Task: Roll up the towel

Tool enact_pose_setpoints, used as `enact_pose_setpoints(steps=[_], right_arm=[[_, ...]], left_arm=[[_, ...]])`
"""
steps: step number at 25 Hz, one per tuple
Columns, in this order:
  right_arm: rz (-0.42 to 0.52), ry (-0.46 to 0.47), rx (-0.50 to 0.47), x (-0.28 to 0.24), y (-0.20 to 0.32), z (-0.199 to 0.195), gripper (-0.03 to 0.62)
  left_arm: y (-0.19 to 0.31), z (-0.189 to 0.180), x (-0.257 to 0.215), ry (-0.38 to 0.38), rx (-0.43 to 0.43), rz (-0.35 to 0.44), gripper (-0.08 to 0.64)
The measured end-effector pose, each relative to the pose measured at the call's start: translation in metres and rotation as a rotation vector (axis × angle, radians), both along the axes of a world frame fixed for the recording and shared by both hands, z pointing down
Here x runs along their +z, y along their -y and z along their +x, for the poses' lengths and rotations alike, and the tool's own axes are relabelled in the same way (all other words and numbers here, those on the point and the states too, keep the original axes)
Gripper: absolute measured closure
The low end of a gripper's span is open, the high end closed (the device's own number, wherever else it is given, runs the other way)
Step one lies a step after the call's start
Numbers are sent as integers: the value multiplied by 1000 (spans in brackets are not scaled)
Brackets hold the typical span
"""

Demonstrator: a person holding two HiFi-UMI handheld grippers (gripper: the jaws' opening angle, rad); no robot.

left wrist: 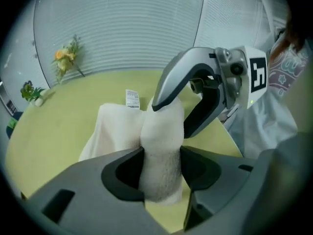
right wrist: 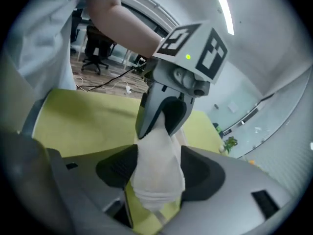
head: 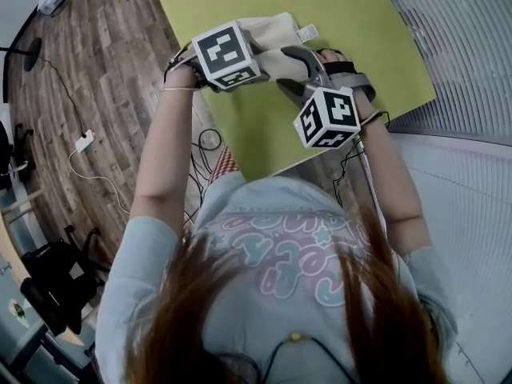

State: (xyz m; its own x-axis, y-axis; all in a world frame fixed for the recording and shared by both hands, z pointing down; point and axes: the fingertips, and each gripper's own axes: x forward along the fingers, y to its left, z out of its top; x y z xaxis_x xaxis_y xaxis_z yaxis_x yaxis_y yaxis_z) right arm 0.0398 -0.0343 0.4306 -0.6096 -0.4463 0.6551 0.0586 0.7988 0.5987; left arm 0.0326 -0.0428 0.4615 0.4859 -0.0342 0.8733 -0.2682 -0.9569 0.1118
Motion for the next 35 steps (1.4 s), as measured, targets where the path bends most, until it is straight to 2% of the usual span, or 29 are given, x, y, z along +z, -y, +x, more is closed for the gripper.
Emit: enact_pose_setpoints(steps=[4, 6, 8, 11, 14, 17, 18, 21, 24, 26, 29, 33, 35], right_arm=[[114, -18, 6, 3, 1, -3, 313], [96, -33, 1, 7, 2, -4, 312], [31, -40, -11, 9, 2, -3, 313], [-37, -55, -44, 7, -5, -3, 283], [-14, -129, -80, 25, -7, -8, 238], [-12, -145, -71, 32, 4, -10, 241], [-25, -146, -70, 32, 7, -9, 313], [-97, -169, -91, 35, 9, -11, 337], [-180, -187, -113, 37, 11, -15, 348], [-244, -203, -135, 37, 12, -16, 353], [-343, -224, -157, 36, 15, -16, 359], [-452, -230, -151, 33, 18, -18, 364], [-513, -243, -147, 33, 19, -18, 364]], left_arm=[[0, 1, 0, 4, 31, -63, 348], [0, 1, 1, 8, 43, -75, 348], [2, 3, 2, -6, 41, -90, 348], [4, 5, 1, -38, 31, -118, 348], [5, 3, 0, -61, 17, -158, 348], [8, 6, -1, -73, 6, -166, 347], [9, 7, -2, -79, 5, -148, 345], [11, 6, -6, -128, -13, -38, 330], [11, 0, -18, -200, -60, 136, 322], [7, -3, -28, -218, -83, 241, 322], [-3, -3, -37, -195, -83, 349, 318], [-12, 1, -52, -179, -67, 435, 316], [-11, 1, -47, -95, -28, 492, 314]])
